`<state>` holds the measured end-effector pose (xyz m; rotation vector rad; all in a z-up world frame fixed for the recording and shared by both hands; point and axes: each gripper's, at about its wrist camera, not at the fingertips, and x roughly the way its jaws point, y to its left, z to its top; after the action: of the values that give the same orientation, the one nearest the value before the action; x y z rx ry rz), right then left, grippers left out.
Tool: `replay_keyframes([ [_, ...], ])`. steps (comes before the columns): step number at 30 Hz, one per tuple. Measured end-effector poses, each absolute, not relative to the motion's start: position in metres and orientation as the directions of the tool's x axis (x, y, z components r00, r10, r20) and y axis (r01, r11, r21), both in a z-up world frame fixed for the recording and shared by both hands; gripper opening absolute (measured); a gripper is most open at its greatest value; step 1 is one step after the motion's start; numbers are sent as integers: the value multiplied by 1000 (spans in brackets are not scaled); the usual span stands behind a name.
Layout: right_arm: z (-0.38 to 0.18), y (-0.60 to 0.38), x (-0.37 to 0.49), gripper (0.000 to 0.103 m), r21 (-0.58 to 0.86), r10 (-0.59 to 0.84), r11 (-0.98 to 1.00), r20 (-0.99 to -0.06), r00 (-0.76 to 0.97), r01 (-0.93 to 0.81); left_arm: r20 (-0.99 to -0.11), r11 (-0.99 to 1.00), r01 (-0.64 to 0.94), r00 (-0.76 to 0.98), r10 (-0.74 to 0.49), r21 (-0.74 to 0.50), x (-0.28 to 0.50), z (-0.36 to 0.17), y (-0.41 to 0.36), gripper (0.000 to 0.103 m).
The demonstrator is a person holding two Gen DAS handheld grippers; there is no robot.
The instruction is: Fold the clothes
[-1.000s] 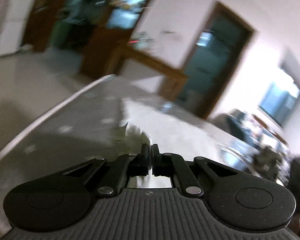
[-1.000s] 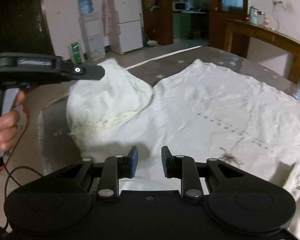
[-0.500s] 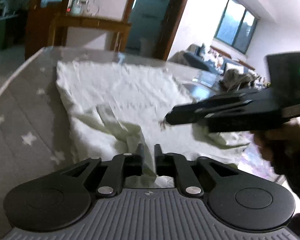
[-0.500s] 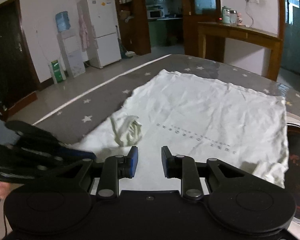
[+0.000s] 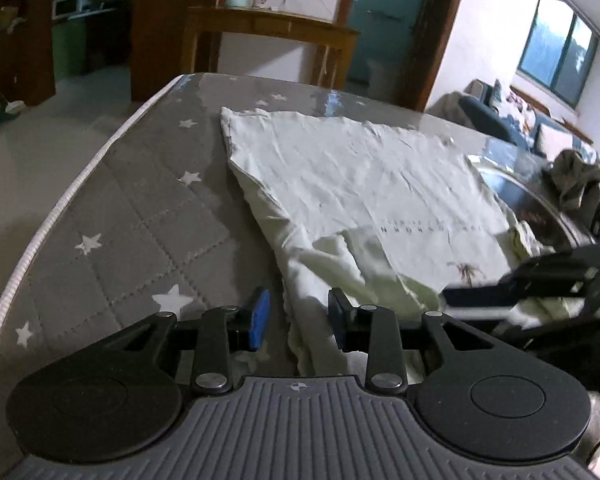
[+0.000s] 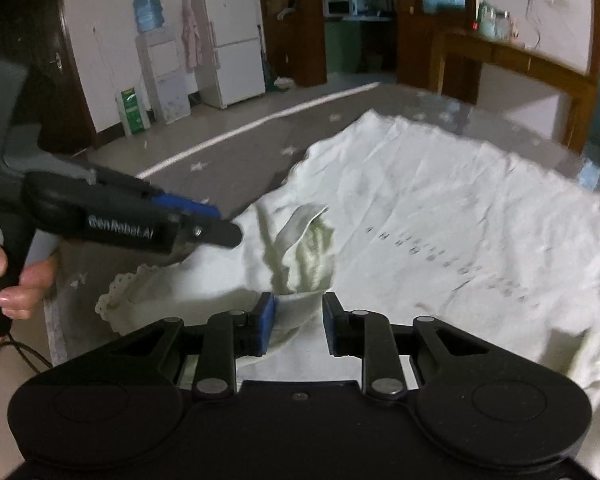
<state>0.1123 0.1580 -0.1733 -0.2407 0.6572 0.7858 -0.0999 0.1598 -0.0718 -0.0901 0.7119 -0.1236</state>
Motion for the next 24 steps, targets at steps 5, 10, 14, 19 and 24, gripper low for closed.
replay_keyframes([
  [5, -158, 110, 90, 29, -78, 511, 683, -661, 550, -727, -627, 976, 215, 758, -181, -23, -127, -59, 157, 35],
  [10, -151, 61, 66, 50, -167, 432, 661, -712, 553, -732, -622, 915, 389, 744, -243, 108, -156, -53, 132, 41],
  [14, -159, 41, 52, 51, -224, 379, 602, -765, 521, -767, -656, 844, 505, 702, -278, 182, -170, -57, 112, 41],
  [19, -171, 35, 45, 59, -268, 343, 554, -789, 509, -788, -689, 748, 616, 654, -312, 246, -177, -62, 98, 45],
  [24, -178, 31, 51, 59, -290, 330, 543, -789, 518, -788, -725, 680, 670, 623, -294, 299, -172, -72, 85, 45],
])
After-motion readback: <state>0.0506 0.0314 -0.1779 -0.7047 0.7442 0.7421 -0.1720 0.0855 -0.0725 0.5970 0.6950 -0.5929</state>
